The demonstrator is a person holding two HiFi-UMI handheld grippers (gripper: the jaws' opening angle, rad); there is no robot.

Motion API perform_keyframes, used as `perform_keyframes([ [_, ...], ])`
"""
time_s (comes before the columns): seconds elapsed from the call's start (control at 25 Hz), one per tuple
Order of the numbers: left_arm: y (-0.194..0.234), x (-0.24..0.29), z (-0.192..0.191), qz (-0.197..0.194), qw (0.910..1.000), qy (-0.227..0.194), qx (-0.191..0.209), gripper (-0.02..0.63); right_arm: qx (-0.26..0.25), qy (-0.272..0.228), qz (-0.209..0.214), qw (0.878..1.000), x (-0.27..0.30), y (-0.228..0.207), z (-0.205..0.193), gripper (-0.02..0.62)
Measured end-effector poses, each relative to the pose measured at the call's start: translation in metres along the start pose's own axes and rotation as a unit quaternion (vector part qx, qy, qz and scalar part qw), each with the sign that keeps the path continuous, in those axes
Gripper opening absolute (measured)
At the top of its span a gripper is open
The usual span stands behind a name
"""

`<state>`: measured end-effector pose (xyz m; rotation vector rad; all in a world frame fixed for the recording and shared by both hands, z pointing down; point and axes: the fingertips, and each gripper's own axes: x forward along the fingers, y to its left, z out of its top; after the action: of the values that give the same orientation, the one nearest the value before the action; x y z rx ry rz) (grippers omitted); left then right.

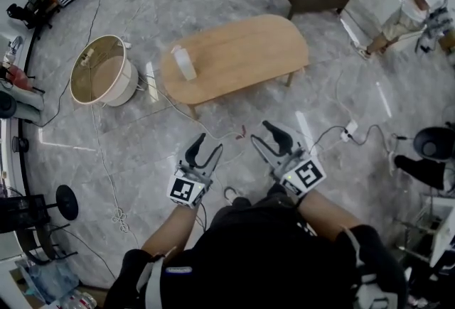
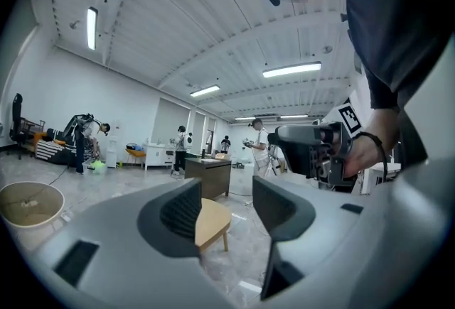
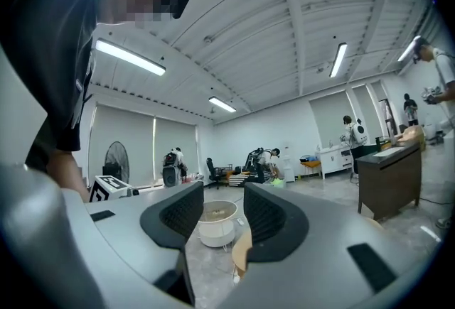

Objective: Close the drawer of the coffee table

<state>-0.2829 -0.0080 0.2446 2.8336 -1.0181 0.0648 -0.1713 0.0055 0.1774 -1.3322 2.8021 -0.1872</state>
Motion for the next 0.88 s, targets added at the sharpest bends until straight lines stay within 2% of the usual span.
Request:
perform_keyframes([
  [0.2, -0.036, 0.014, 0.044, -0.014, 0.9996, 0.011, 0.022, 0.206, -0.010, -0.023, 0.021, 0.999, -0.026, 0.001, 0.050, 0.176],
  [0.4, -0.075, 0.036, 0.095, -0.031, 0.9989, -0.010, 0.032, 0.206, -0.006, -0.035, 0.037, 0.999, -0.055, -0.004, 0.085, 0.176],
  [0.6, -0.097, 0.046, 0.132, -0.050, 0.9971, -0.021, 0.054, 0.206, -0.009, -0.035, 0.043, 0.998, -0.077, -0.015, 0.105, 0.176],
  [0.88, -0.111, 0.063, 0.168, -0.060, 0.9966, -0.016, 0.053, 0.206, -0.049, -0.028, 0.040, 0.998, -0.086, -0.033, 0.141, 0.172],
])
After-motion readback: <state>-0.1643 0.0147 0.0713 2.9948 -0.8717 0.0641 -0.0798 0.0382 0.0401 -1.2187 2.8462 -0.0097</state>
